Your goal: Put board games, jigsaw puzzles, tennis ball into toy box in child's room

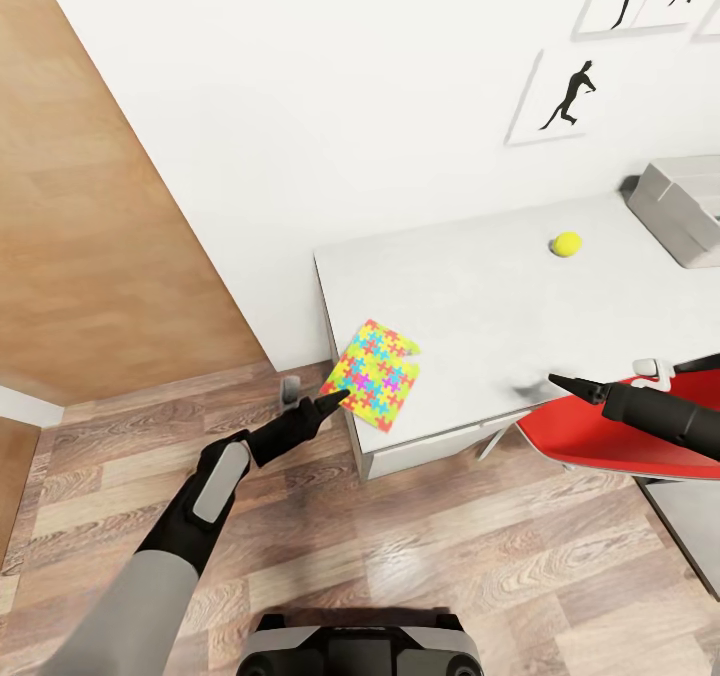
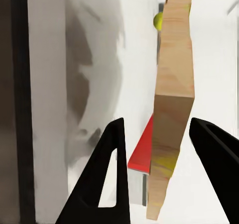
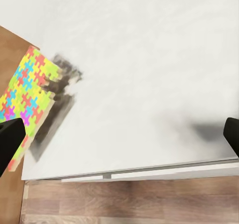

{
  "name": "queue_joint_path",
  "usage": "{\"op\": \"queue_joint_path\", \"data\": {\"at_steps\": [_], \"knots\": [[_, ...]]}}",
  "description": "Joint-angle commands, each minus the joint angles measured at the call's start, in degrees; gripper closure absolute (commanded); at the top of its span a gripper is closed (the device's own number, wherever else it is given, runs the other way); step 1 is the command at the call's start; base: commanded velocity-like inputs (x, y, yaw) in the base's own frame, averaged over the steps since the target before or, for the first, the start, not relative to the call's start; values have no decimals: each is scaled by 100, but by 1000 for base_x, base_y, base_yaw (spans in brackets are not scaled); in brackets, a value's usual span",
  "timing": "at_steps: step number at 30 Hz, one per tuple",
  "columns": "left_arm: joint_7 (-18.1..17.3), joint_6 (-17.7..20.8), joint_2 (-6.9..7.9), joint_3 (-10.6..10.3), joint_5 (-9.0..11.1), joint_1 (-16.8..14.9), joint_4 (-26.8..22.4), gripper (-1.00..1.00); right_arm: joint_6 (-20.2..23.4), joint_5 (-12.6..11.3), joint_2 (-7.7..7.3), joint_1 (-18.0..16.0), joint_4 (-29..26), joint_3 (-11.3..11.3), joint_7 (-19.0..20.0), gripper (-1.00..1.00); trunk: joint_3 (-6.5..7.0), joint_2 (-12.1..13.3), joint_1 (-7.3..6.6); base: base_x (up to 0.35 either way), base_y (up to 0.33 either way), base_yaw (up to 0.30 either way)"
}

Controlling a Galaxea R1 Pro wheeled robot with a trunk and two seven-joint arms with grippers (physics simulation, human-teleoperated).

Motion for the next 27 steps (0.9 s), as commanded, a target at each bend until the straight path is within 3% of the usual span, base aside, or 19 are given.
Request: {"op": "queue_joint_path", "data": {"at_steps": [1, 27], "knots": [[5, 45, -1, 3, 33, 16, -35, 100, 40, 47, 0, -6, -4, -7, 52, -100, -7, -9, 3, 0, 0, 0], [2, 215, 74, 35, 43, 426, -410, 100, 4, 68, 62, -6, -4, 32, 32, -100, -7, -9, 3, 0, 0, 0]]}}
